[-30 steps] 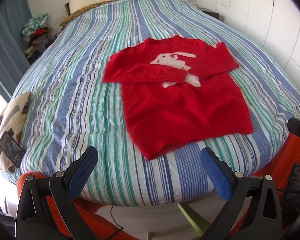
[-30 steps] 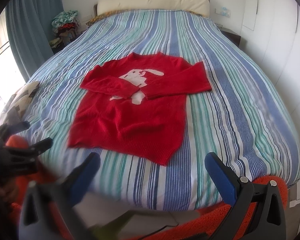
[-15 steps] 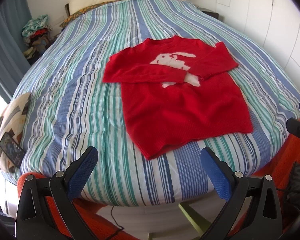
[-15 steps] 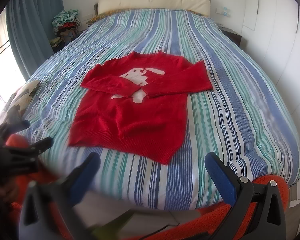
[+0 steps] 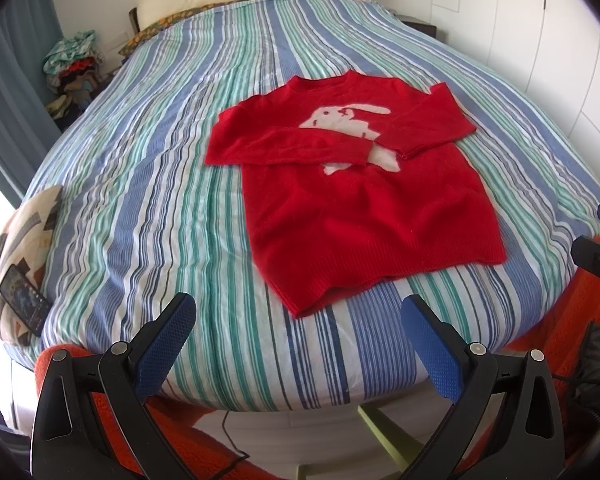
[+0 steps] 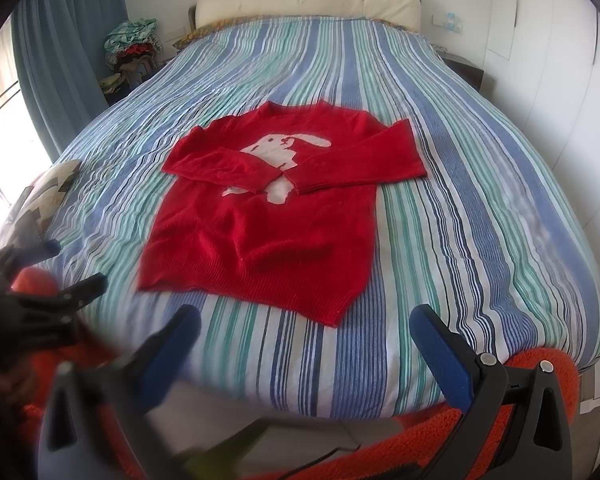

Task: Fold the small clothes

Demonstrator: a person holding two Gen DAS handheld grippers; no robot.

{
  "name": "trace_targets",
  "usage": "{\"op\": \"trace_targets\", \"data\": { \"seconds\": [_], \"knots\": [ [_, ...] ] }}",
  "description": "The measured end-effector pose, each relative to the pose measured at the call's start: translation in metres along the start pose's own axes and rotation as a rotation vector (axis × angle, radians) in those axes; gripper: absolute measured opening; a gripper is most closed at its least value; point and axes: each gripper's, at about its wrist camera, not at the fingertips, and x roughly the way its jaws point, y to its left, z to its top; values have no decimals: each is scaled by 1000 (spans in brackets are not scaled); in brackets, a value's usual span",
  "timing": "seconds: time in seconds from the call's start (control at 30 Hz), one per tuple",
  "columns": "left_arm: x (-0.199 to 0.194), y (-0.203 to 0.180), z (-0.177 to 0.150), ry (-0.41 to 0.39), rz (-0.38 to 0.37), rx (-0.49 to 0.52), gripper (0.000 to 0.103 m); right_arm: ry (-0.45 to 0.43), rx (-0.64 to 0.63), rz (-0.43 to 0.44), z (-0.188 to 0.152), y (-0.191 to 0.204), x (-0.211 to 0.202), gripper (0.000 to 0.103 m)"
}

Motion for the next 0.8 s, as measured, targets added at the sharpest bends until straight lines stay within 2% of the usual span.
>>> {"op": "trace_targets", "data": {
  "seconds": [0.8],
  "knots": [
    [0,-2,-3,6,-3,1,102,10,8,6,-4,3,1,103]
  ]
}}
